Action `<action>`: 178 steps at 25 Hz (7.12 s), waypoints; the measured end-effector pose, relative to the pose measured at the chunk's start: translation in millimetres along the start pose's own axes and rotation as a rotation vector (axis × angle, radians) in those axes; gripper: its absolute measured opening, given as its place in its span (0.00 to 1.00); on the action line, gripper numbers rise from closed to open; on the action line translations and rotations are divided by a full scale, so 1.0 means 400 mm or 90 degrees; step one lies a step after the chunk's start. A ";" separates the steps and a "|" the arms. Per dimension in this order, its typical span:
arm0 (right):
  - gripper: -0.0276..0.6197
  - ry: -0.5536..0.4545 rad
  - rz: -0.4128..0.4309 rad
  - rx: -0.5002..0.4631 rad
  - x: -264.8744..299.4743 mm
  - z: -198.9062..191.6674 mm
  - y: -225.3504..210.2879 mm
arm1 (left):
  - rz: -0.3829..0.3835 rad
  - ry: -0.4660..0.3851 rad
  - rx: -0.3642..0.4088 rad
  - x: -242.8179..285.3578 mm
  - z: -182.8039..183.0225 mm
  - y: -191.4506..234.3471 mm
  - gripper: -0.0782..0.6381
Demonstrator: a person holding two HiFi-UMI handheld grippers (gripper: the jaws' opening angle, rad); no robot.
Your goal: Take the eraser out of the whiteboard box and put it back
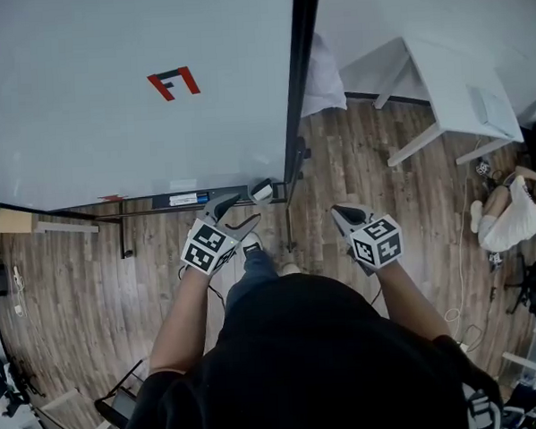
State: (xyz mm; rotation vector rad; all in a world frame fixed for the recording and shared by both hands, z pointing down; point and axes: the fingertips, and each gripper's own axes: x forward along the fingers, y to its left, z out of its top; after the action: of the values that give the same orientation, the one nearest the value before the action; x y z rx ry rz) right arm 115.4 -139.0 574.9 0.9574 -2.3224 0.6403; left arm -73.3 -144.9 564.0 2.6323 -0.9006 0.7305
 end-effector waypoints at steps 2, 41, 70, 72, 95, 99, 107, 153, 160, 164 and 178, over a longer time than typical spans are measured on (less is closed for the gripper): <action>0.04 0.005 -0.004 0.004 0.008 -0.008 -0.008 | -0.004 0.010 0.005 0.019 -0.010 0.007 0.48; 0.04 0.052 -0.019 0.062 0.084 -0.088 -0.012 | -0.051 0.116 0.050 0.273 -0.151 0.093 0.34; 0.04 0.032 0.006 0.051 0.043 -0.093 -0.014 | 0.020 0.112 0.020 0.232 -0.097 0.083 0.30; 0.04 0.027 0.007 0.048 0.036 -0.089 -0.016 | 0.027 0.102 0.021 0.219 -0.077 0.075 0.30; 0.04 -0.005 0.015 0.002 -0.049 -0.070 -0.016 | 0.112 -0.008 -0.021 0.055 0.049 0.017 0.30; 0.04 -0.005 0.018 -0.005 -0.056 -0.069 -0.010 | 0.121 -0.015 -0.024 0.029 0.047 0.004 0.30; 0.04 -0.006 0.027 -0.016 -0.056 -0.064 0.009 | 0.136 -0.017 -0.036 -0.022 0.016 -0.013 0.30; 0.04 0.016 0.034 -0.039 -0.025 -0.059 0.071 | 0.131 -0.017 -0.063 -0.096 -0.053 0.009 0.30; 0.04 0.014 0.032 -0.032 -0.012 -0.049 0.062 | 0.119 -0.025 -0.056 -0.081 -0.019 0.023 0.30; 0.04 0.014 0.028 -0.023 -0.009 -0.051 0.054 | 0.111 -0.027 -0.055 -0.073 -0.007 0.031 0.30; 0.04 0.012 0.018 -0.002 0.018 -0.043 0.027 | 0.080 -0.029 -0.042 -0.022 0.031 0.048 0.30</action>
State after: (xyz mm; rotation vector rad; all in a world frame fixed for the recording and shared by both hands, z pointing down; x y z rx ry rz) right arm 108.3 -125.3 589.8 0.9139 -2.3232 0.6535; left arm -86.9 -160.2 550.4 2.5617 -1.0926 0.6606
